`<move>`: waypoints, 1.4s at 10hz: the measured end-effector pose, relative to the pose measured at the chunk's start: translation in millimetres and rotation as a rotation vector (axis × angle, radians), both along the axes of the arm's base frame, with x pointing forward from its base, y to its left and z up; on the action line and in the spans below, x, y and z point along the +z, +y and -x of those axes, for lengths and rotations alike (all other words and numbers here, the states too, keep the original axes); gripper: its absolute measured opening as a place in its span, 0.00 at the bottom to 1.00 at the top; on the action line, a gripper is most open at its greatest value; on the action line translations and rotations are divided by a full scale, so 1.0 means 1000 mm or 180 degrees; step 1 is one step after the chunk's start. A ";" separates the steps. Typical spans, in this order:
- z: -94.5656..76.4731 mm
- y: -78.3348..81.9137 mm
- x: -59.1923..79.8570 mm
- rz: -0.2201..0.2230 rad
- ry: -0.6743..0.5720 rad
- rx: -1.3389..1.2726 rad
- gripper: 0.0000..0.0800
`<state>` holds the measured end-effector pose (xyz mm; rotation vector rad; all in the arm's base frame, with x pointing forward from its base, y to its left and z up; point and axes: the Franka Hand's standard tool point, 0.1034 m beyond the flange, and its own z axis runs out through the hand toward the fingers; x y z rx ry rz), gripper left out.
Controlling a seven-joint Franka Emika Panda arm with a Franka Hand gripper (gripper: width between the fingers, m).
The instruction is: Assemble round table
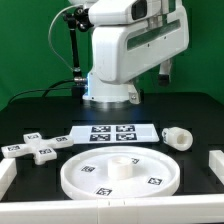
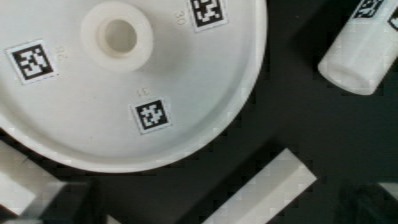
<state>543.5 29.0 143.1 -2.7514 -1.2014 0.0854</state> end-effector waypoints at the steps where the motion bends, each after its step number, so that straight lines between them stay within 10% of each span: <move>1: 0.000 0.000 0.000 0.0000 0.0000 0.0001 0.81; 6: 0.002 -0.001 -0.003 0.0003 0.0007 -0.0001 0.81; 9: 0.008 -0.037 -0.039 0.0038 -0.0320 0.0481 0.81; 14: 0.007 -0.045 -0.054 0.0088 -0.0481 0.0670 0.81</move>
Offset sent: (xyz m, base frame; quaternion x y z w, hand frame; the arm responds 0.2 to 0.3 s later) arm 0.0000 0.0000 0.0000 0.0000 0.0000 0.0000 1.0000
